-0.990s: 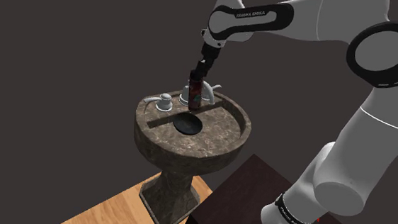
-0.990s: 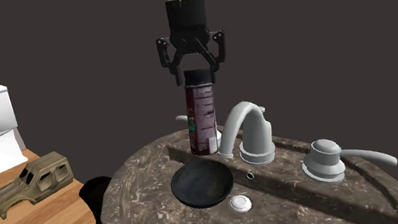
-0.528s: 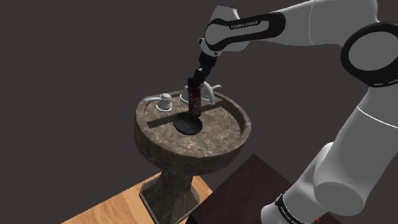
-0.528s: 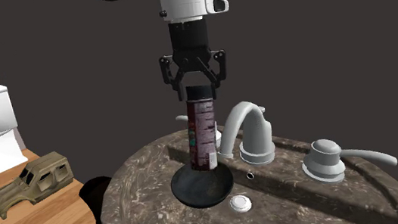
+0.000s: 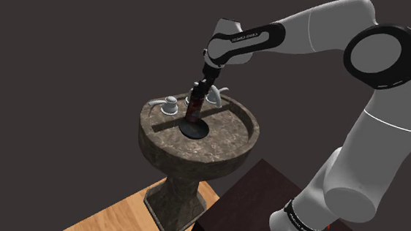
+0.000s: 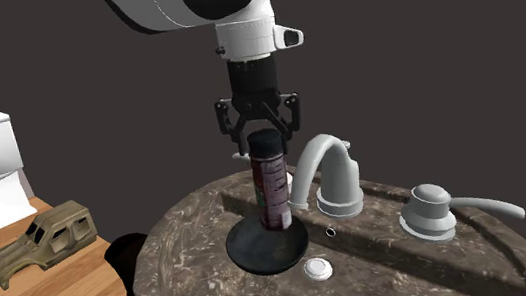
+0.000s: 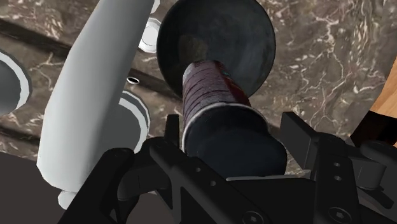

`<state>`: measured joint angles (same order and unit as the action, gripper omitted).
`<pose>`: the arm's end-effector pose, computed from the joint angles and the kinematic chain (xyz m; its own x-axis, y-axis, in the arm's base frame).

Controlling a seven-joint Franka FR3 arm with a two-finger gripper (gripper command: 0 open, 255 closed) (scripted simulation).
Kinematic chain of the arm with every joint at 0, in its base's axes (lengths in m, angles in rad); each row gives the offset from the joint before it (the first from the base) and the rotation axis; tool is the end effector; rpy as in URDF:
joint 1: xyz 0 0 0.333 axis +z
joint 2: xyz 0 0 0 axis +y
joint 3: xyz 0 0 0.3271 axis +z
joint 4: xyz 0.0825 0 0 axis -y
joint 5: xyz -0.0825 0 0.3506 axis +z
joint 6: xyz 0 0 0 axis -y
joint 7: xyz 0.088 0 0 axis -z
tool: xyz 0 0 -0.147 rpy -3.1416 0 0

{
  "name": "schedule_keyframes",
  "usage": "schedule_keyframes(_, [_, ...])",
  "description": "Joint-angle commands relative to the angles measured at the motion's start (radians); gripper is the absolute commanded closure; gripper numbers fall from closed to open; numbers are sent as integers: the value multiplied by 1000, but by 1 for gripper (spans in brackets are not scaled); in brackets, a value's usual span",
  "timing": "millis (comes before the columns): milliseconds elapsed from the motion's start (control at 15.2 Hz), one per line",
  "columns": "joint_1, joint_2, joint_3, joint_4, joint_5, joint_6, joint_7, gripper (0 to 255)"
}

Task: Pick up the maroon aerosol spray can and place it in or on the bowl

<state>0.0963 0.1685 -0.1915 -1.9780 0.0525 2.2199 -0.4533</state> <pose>0.5716 -0.0481 0.3815 0.9426 0.3257 0.0742 0.3249 -0.9455 0.0226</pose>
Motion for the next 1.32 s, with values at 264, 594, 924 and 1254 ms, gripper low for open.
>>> schedule_keyframes(264, [-1, 12, 1, -16, 4, 29, -3, 255])
schedule_keyframes(594, [-1, 12, 1, -15, 4, 29, -4, 0])
schedule_keyframes(924, [0, -6, 0, -4, -1, 0, 0, 0])
schedule_keyframes(1254, [2, -50, -2, 36, -14, -84, 9, 0])
